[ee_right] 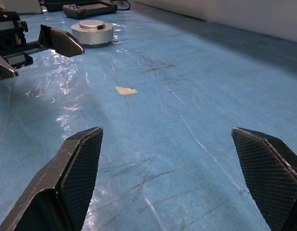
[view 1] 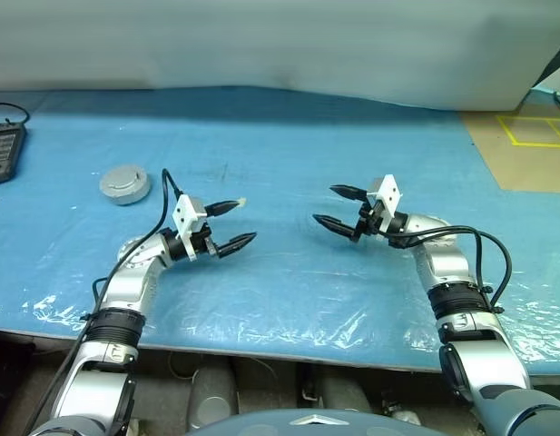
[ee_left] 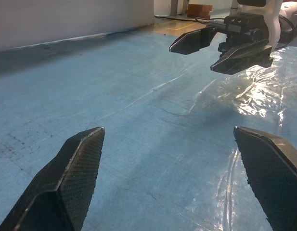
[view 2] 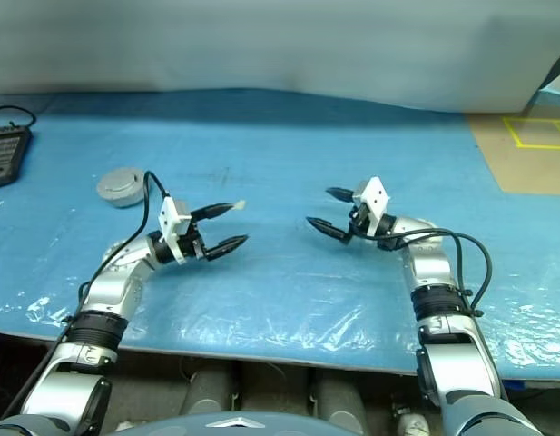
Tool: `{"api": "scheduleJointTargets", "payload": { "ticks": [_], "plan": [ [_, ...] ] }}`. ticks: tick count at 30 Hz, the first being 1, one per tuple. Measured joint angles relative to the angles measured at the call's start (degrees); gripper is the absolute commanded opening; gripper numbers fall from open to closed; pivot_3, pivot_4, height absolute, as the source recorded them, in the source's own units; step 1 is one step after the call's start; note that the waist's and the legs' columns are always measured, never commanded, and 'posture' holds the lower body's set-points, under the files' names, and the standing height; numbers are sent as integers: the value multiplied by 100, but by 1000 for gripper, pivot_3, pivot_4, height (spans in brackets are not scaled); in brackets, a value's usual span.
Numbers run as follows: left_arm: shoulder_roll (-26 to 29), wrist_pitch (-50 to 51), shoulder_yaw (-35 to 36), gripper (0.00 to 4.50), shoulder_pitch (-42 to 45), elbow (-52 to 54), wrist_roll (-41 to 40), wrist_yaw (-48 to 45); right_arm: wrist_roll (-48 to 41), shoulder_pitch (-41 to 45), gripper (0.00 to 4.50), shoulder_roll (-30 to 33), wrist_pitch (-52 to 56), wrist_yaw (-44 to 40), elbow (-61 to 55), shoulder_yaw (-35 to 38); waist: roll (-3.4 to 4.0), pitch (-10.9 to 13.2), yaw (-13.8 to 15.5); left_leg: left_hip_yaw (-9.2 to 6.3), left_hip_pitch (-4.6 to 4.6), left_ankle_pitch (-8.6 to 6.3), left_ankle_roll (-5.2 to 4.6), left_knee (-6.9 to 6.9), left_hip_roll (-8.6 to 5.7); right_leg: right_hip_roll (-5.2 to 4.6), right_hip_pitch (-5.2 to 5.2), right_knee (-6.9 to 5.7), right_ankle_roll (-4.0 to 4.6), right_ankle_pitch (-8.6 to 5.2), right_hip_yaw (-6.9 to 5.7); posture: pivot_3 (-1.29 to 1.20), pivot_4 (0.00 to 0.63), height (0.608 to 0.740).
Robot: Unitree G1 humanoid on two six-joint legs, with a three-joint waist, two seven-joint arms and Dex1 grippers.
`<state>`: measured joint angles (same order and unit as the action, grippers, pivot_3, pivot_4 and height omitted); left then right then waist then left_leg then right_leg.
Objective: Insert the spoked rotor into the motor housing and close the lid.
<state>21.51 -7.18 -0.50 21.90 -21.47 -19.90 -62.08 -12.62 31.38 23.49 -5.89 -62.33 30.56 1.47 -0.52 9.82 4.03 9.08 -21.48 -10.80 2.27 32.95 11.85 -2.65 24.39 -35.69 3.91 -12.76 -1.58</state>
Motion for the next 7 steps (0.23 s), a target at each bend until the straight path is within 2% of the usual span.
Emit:
{"api": "scheduleJointTargets", "payload": {
  "ticks": [7],
  "plan": [
    [-76,-112,3,4500,13,-67,51,10,20,0,4463,36,-82,95,22,0,0,0,0,0,1,0,1,0,0,0,0,-1,0,0,0,0,150,740]
  ]
}}
